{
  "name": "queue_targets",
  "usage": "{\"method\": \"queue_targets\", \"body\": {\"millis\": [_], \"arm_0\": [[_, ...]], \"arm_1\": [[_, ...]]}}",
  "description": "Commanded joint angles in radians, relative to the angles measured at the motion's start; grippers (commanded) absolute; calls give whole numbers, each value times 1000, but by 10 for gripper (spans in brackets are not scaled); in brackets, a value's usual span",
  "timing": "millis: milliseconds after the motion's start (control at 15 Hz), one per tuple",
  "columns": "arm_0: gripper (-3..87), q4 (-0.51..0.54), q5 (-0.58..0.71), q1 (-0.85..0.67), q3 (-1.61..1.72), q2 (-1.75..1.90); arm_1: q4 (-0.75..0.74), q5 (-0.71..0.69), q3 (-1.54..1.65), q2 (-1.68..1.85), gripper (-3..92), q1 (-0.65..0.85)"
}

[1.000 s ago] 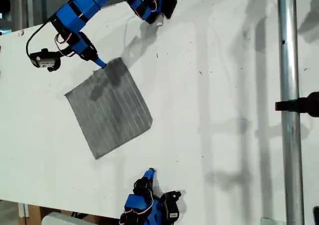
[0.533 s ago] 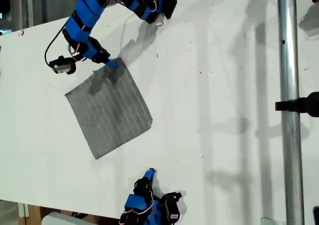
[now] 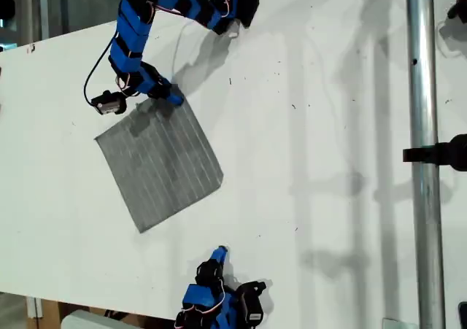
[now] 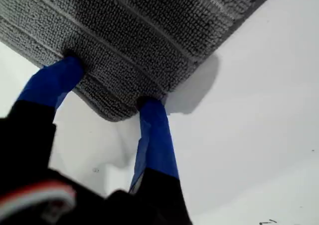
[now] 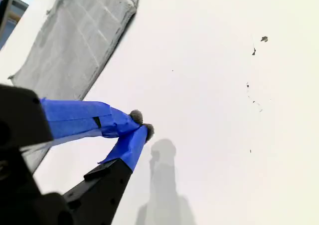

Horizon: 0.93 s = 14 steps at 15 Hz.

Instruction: Grasp corners of a towel and fold twice.

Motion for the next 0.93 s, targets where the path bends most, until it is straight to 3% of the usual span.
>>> {"method": "queue_targets", "body": {"millis": [0,133,533,733,867], "arm_0": [[-29,12,-8,11,-2,3],[-29,12,-11,11,-2,3],[-29,-78,-48,11,-118,-81],[-29,-201,60,-41,-500,-653],[-29,-227,155,-46,-828,-1069]], "arm_1": [[-18,-18,-29,-21,198,-15],[-20,-23,-31,-21,-2,-21],[-61,-29,-11,-31,-2,-46],[-66,-38,-2,-23,-2,-44],[-75,-41,12,-11,-2,-41]]}}
